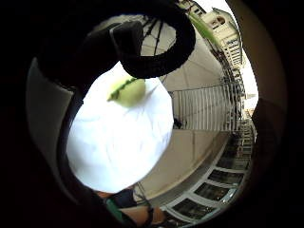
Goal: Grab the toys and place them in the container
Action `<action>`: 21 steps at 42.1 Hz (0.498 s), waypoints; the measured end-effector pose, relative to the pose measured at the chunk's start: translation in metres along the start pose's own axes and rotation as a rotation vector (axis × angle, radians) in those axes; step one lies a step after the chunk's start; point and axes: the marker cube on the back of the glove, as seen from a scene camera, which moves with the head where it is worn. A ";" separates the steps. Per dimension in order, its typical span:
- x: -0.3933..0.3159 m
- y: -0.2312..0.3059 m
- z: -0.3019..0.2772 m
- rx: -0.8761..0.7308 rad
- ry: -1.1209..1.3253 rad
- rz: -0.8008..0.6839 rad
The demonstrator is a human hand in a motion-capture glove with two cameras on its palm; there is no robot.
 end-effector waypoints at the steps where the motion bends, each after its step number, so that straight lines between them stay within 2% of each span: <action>1: 0.007 -0.004 0.006 -0.009 -0.001 0.009; 8: 0.052 -0.038 0.061 -0.085 0.021 0.130; 11: 0.067 -0.046 0.085 -0.110 0.016 0.087; 14: 0.080 -0.058 0.122 -0.107 0.008 0.131; 16: 0.088 -0.062 0.156 -0.186 -0.004 0.150; 19: 0.092 -0.056 0.195 -0.379 -0.010 0.104; 21: 0.088 -0.050 0.210 -0.447 0.018 0.072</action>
